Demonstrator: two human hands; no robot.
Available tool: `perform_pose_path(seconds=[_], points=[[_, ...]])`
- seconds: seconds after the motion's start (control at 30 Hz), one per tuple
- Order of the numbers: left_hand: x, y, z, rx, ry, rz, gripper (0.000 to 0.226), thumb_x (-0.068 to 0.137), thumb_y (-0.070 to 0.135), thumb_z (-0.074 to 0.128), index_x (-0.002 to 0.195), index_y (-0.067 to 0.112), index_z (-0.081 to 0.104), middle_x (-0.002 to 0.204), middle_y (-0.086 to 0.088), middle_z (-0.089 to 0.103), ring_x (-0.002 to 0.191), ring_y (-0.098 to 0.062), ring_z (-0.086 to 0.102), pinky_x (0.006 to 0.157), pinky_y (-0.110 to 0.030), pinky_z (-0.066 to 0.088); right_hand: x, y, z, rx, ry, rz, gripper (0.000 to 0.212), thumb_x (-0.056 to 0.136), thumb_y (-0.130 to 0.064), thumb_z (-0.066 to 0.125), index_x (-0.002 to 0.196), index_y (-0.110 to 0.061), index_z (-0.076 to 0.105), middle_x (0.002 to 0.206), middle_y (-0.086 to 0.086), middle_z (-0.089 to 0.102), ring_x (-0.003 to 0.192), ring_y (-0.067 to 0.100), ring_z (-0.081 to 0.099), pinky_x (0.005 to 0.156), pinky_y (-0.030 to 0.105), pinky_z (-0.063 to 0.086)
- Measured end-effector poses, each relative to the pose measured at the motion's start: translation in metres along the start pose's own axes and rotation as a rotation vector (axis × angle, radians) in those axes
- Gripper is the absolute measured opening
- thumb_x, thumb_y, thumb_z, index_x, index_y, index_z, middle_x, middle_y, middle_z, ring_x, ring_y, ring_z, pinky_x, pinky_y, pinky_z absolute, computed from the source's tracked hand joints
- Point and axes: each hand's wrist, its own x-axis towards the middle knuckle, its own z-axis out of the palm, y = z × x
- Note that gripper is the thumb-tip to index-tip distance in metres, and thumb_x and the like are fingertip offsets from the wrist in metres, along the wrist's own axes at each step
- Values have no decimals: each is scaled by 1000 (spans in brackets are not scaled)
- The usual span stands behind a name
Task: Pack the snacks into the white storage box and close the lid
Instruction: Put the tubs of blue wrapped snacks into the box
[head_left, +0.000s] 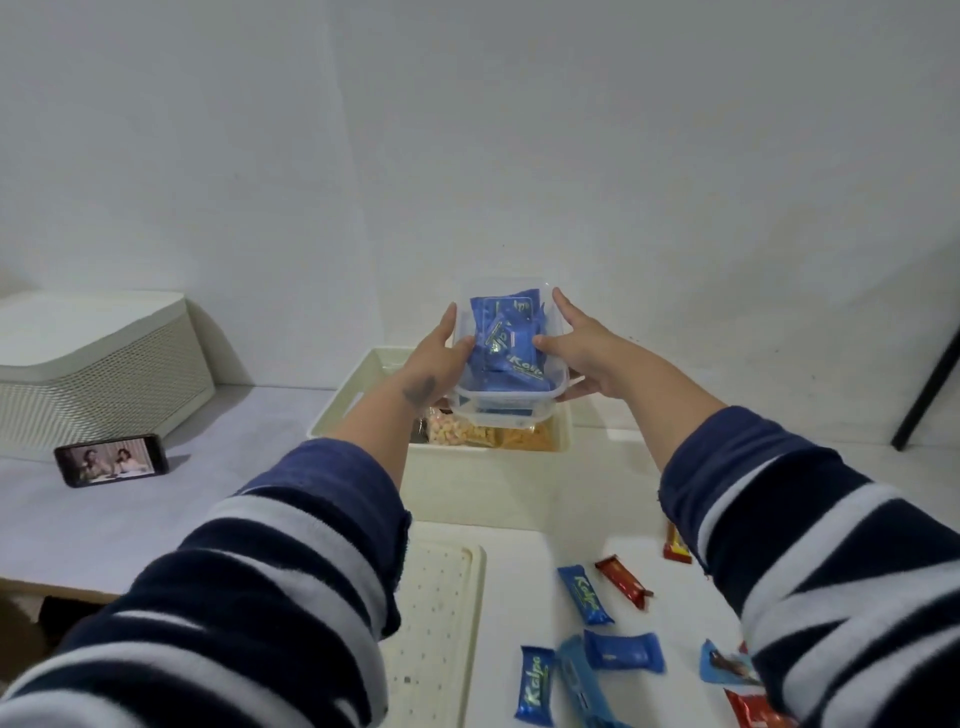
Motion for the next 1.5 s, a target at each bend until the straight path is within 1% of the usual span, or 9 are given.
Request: perform_pose_path(seconds=[0.23, 0.37, 0.5, 0.6, 0.7, 0.87, 1.13, 1.3, 1.5], points=[[70, -48, 15, 105, -64, -170, 56, 104, 31, 30, 152, 35, 3, 148, -8, 40, 53, -4, 58, 43, -14, 48, 92, 38, 28, -40, -6, 154, 70, 99, -20, 49, 149, -48, 8, 140, 9, 48, 95, 29, 62, 78, 46, 58], [97, -91, 25, 102, -179, -258, 59, 105, 26, 31, 152, 30, -4, 152, -10, 33, 107, -22, 60, 74, -20, 53, 124, 78, 47, -15, -34, 232, 70, 99, -16, 49, 150, -43, 10, 134, 7, 52, 75, 22, 60, 56, 34, 52], [115, -117, 34, 228, -286, -381, 65, 102, 34, 37, 152, 34, -4, 154, -16, 28, 137, -37, 37, 104, -47, 41, 140, 105, 57, -72, -31, 275, 74, 96, -13, 53, 151, -40, 11, 154, 5, 33, 122, 27, 51, 94, 43, 52], [126, -131, 39, 458, -404, -374, 72, 98, 39, 43, 152, 32, -5, 161, -9, 8, 148, -30, 9, 119, -51, 15, 142, 119, 63, -106, -50, 314, 72, 97, -7, 50, 152, -35, 13, 152, 8, 33, 114, 23, 52, 86, 35, 52], [133, -137, 45, 616, -466, -377, 76, 96, 43, 45, 153, 26, -3, 161, -9, 0, 148, -28, 4, 120, -47, 14, 143, 130, 67, -147, -52, 365, 72, 97, -5, 49, 152, -35, 13, 150, 10, 37, 116, 26, 54, 75, 31, 51], [139, -139, 56, 807, -439, -308, 81, 94, 45, 50, 151, 7, 6, 159, -15, 6, 147, -29, 8, 119, -39, 13, 148, 133, 71, -258, -49, 405, 78, 96, 2, 47, 154, -31, 6, 158, 9, 23, 137, 30, 36, 102, 36, 40], [137, -141, 61, 758, -494, -359, 82, 93, 31, 57, 152, 16, 2, 157, -13, 14, 144, -31, 18, 112, -37, 27, 148, 108, 68, -448, -17, 324, 67, 93, -8, 55, 151, -14, 24, 143, 10, 46, 116, 26, 54, 81, 29, 46], [138, -134, 73, 815, -459, -335, 84, 94, 30, 56, 152, 11, -2, 155, -19, 21, 142, -36, 24, 115, -44, 21, 136, 74, 39, -562, 83, 133, 53, 94, -12, 52, 146, -14, 38, 151, 5, 40, 135, 25, 43, 106, 29, 36], [133, -126, 80, 767, -504, -298, 83, 98, 30, 48, 152, 11, -12, 160, -15, 1, 148, -29, 2, 119, -36, 3, 121, 87, 17, -822, 105, 202, 53, 96, -22, 49, 144, -5, 34, 144, 12, 46, 129, 29, 47, 101, 32, 41]])
